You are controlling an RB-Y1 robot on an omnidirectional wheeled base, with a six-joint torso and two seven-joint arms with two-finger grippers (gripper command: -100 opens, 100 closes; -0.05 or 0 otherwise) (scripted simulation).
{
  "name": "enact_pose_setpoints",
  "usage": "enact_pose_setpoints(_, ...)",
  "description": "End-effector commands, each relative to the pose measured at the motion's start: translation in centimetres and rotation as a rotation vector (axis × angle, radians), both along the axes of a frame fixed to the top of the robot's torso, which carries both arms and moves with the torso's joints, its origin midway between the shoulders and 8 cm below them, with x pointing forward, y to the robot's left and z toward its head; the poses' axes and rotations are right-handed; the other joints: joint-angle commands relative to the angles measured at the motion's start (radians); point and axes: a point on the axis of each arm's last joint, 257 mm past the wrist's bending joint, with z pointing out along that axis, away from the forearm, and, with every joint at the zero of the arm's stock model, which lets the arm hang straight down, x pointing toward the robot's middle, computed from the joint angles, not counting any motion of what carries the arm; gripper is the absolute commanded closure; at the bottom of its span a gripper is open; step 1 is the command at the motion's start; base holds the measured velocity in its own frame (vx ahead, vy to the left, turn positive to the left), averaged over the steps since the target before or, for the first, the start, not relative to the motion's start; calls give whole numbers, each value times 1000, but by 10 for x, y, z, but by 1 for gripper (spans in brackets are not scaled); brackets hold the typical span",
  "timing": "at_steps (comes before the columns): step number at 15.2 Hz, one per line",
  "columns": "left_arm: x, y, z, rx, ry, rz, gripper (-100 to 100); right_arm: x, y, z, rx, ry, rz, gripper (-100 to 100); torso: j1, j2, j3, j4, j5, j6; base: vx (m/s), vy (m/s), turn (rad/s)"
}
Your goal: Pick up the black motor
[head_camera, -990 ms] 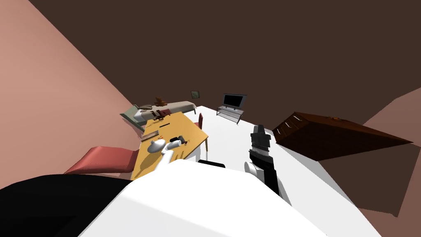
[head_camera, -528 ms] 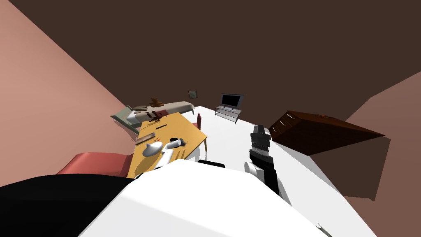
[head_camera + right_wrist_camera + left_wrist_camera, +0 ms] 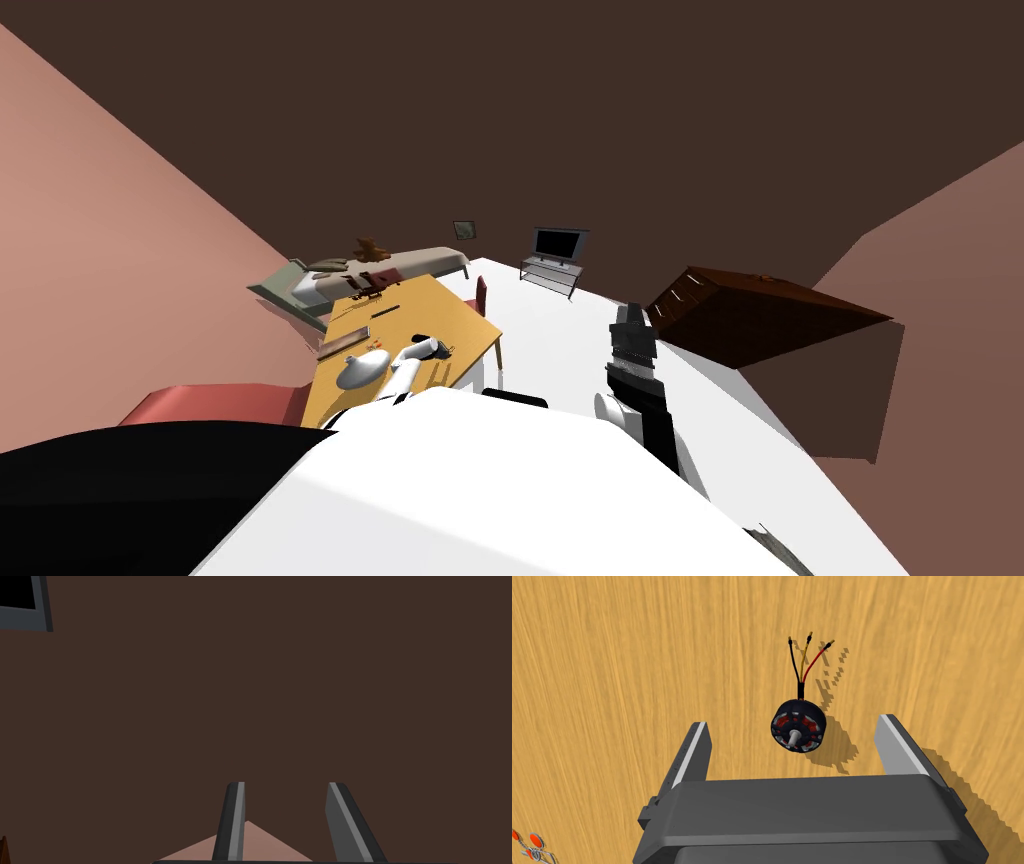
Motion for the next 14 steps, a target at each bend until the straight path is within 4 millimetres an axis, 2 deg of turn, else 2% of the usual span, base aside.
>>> enact_pose_setpoints(1, -7, 0, -5, -37, 34, 24, -100, 0, 0, 0, 0, 0, 0, 0, 0, 0, 0, 0, 0, 0, 12, 15, -65)
enact_pose_setpoints(3, -13, 2, -7, -62, 58, 42, -100, 0, 0, 0, 0, 0, 0, 0, 0, 0, 0, 0, 0, 0, 12, 16, -57)
enact_pose_setpoints(4, -9, 2, -6, -44, 41, 29, -100, 0, 0, 0, 0, 0, 0, 0, 0, 0, 0, 0, 0, 0, 7, 12, -18)
enact_pose_setpoints(5, -12, -5, -15, -49, 45, 30, -100, 0, 0, 0, 0, 0, 0, 0, 0, 0, 0, 0, 0, 0, 23, 21, 20)
enact_pose_setpoints(8, -16, -13, -26, -48, 44, 26, -100, 0, 0, 0, 0, 0, 0, 0, 1, -3, -1, -1, 0, 0, 61, 44, 24)
enact_pose_setpoints(10, -16, -13, -25, -50, 46, 27, -100, 0, 0, 0, 0, 0, 0, 0, 2, -4, -2, -1, 1, 0, 47, 37, 7)
enact_pose_setpoints(11, -16, -13, -25, -49, 44, 26, 100, 0, 0, 0, 0, 0, 0, 0, 1, -3, -2, -1, 0, 0, 13, 10, -2)
enact_pose_setpoints(14, -16, -14, -25, -50, 45, 25, 100, 0, 0, 0, 0, 0, 0, 0, 0, 0, 0, 0, 0, -1, 2, 1, -1)
